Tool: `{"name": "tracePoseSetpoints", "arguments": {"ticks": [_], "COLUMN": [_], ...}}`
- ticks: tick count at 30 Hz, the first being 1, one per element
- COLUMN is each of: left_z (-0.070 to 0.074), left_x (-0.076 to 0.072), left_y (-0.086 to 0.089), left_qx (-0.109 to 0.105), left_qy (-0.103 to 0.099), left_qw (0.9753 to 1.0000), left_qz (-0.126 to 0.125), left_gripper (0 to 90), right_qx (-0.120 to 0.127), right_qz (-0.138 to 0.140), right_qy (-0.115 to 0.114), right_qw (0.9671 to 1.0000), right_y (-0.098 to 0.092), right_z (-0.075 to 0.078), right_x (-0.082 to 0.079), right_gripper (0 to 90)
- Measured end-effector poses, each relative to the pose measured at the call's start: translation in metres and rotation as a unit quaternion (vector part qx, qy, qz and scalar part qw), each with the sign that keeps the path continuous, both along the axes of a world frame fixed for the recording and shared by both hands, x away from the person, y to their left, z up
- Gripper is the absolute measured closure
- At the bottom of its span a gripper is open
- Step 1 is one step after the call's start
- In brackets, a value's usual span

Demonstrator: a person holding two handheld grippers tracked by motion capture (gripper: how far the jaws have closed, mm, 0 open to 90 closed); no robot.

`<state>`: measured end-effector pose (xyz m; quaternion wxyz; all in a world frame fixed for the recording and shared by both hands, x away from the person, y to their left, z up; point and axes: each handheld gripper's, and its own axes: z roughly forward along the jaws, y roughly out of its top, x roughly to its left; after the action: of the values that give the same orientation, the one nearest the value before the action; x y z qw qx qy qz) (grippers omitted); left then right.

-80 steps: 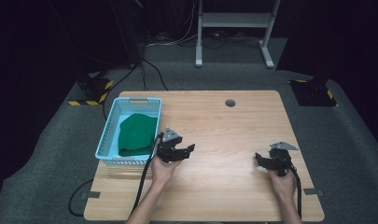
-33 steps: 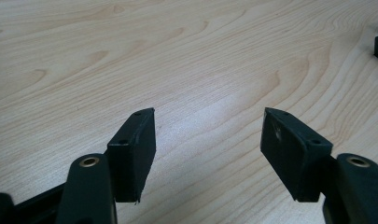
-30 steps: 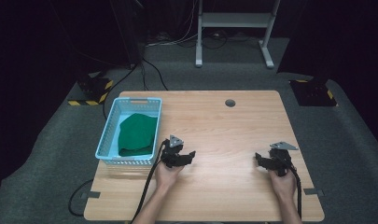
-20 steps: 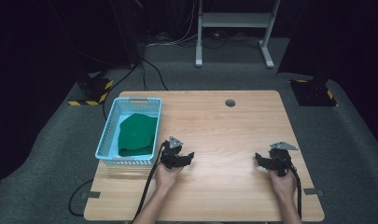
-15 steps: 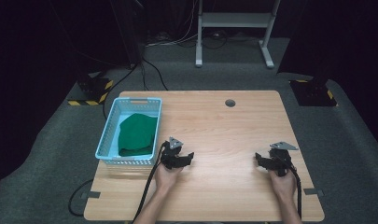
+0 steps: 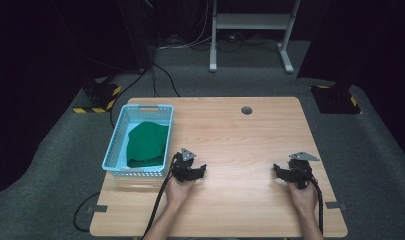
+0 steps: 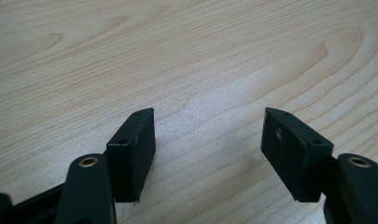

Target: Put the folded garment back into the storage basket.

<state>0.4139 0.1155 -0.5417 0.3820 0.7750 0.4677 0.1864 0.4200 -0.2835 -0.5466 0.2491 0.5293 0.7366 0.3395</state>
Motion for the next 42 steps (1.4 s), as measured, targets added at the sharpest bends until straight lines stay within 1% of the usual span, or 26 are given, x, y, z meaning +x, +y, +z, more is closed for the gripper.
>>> {"name": "tracePoseSetpoints", "arguments": {"ticks": [4, 8, 13, 15, 17, 19, 24, 42], "left_z": [-0.001, -0.002, -0.002, -0.002, -0.003, -0.003, -0.003, -0.003], "left_x": [0.0, -0.001, -0.001, -0.002, -0.004, -0.004, -0.005, -0.005], "left_y": [0.0, -0.001, -0.002, -0.004, -0.009, -0.01, -0.01, -0.01], "left_qx": [-0.001, 0.001, 0.009, 0.019, 0.042, 0.041, 0.043, 0.042], "left_qy": [-0.002, -0.011, -0.013, -0.015, -0.022, -0.021, -0.02, -0.018], "left_qw": [1.0, 0.9999, 0.9999, 0.9997, 0.9989, 0.9989, 0.9988, 0.9989], "left_qz": [0.002, 0.004, 0.003, 0.002, -0.003, -0.008, -0.008, -0.008], "left_gripper": [35.3, 35.2, 35.1, 34.5, 33.3, 32.5, 29.3, 27.9], "right_qx": [0.0, 0.0, 0.0, 0.0, 0.0, 0.0, 0.0, 0.0], "right_qz": [0.0, 0.0, 0.0, 0.0, 0.0, 0.0, 0.0, 0.0], "right_qy": [0.0, 0.0, 0.0, 0.0, 0.0, 0.0, 0.0, 0.0], "right_qw": [1.0, 1.0, 1.0, 1.0, 1.0, 1.0, 1.0, 1.0], "right_y": [0.0, 0.0, 0.0, 0.0, 0.0, 0.0, 0.0, 0.0], "right_z": [0.0, 0.0, 0.0, 0.0, 0.0, 0.0, 0.0, 0.0], "right_x": [0.0, 0.0, 0.0, 0.0, 0.0, 0.0, 0.0, -0.001], "right_gripper": [24.3, 24.3, 24.3, 24.3, 24.3, 24.3, 24.3, 24.3]}}
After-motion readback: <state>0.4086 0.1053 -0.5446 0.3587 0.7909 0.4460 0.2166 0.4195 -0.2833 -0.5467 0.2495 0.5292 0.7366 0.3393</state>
